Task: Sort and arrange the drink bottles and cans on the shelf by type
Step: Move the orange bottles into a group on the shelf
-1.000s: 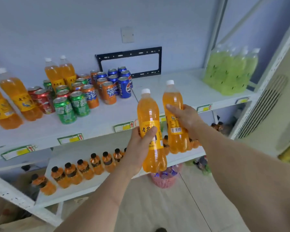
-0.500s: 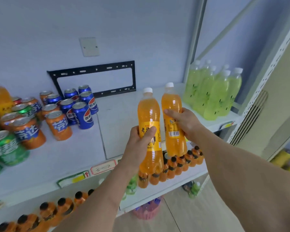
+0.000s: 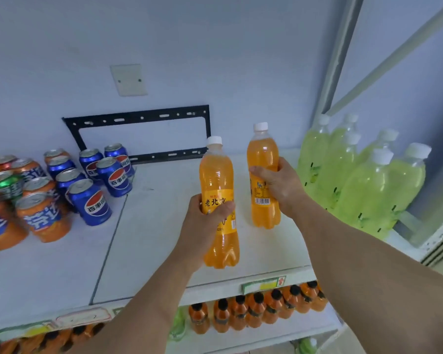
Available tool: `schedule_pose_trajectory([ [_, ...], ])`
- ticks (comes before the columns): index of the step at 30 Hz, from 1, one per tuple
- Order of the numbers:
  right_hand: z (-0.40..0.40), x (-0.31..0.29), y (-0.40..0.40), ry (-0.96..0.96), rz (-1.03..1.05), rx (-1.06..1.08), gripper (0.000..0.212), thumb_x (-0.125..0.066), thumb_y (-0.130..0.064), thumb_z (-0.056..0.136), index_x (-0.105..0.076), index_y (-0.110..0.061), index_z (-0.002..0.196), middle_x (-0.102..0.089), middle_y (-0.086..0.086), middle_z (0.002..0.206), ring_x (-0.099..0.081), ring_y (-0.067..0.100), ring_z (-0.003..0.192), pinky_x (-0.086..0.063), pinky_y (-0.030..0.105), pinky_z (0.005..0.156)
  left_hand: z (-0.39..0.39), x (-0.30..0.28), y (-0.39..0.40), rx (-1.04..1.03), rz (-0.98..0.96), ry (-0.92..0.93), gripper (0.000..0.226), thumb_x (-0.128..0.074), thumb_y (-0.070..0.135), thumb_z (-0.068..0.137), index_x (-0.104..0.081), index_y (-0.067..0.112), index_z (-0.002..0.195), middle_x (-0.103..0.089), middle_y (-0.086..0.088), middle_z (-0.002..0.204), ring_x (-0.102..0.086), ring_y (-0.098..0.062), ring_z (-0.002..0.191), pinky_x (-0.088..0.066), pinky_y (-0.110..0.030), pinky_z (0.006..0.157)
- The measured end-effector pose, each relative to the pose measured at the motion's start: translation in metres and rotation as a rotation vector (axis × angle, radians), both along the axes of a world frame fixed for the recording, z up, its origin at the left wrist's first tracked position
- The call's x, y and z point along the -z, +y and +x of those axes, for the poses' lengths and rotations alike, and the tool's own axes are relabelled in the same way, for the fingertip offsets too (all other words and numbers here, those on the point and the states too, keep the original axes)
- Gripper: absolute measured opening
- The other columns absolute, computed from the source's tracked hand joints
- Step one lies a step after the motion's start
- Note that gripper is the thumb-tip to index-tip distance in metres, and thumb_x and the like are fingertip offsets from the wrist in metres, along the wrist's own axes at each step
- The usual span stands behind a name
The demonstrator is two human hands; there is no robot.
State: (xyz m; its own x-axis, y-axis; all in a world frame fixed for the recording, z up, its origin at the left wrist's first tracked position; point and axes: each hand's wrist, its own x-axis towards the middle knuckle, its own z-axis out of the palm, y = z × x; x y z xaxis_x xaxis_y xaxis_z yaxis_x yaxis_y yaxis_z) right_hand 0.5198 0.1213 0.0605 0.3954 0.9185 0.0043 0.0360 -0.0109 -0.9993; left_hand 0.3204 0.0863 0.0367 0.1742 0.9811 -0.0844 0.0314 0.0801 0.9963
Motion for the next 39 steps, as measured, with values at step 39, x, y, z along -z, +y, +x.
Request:
schedule_pose_trajectory([
  [39,0.032,0.046,0.011,-1.471,-0.566,-0.337,0.025,-0.045,-0.026,0.096,-0.059,-0.016,0.114,-0.061,0.003,0.11,-0.06,0.023,0.103,-0.042,0.031,0.071,0.068,0.008,0.117,-0.103,0.182,0.249,0.075,-0.079,0.045,0.078,-0.039,0.033,0.141,-0.055,0.006,0.134,-0.056,-0.022,0.119,-0.048,-0.05,0.101],
])
